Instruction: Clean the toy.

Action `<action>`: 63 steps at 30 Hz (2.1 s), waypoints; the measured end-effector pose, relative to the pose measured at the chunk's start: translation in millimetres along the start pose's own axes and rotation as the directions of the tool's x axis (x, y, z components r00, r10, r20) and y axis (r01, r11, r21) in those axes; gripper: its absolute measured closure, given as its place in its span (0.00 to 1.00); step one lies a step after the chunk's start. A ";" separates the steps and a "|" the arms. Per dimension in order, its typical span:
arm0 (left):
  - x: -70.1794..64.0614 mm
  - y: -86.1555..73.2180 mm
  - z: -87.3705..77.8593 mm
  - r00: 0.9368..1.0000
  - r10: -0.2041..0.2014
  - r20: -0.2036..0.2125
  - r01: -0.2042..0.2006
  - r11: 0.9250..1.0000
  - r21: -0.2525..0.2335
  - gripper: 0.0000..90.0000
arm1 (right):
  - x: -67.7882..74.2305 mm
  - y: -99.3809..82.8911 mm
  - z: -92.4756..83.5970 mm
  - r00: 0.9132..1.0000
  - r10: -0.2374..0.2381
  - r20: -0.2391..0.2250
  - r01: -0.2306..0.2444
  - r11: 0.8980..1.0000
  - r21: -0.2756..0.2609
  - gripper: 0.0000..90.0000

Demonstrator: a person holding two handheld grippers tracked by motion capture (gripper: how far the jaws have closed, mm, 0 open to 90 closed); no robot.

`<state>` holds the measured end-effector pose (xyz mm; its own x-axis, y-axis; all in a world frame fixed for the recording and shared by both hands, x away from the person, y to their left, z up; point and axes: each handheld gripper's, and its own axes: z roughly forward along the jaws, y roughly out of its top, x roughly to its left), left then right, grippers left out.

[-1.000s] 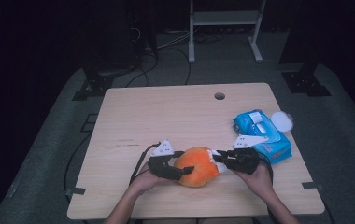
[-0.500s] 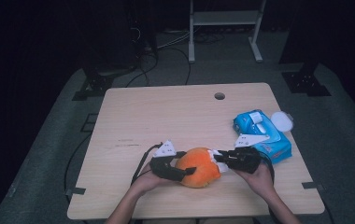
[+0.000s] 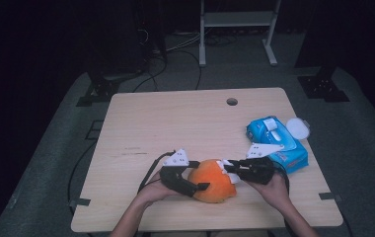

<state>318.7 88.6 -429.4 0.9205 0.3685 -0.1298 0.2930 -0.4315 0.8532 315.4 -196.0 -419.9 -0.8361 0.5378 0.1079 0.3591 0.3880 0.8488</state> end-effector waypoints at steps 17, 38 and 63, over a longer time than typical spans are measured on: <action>-22.0 5.1 8.0 0.977 0.196 -0.084 -0.196 0.980 0.008 0.28 | 12.3 11.2 3.5 0.999 -0.016 -0.045 0.015 0.999 -0.037 0.85; 6.1 -11.8 -1.7 0.999 0.027 -0.017 -0.026 0.999 0.033 0.28 | -6.1 -7.2 1.9 0.999 0.041 0.000 -0.041 0.999 0.021 0.85; -13.2 -4.8 4.6 0.991 0.134 -0.019 -0.133 0.991 0.029 0.26 | 3.7 8.8 -1.5 0.998 0.031 -0.057 -0.034 0.998 -0.044 0.85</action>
<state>306.4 82.0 -434.2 0.9463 0.3232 -0.0044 0.1750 -0.5008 0.8477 314.8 -191.8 -411.2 -0.8467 0.5063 0.1637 0.3687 0.3363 0.8666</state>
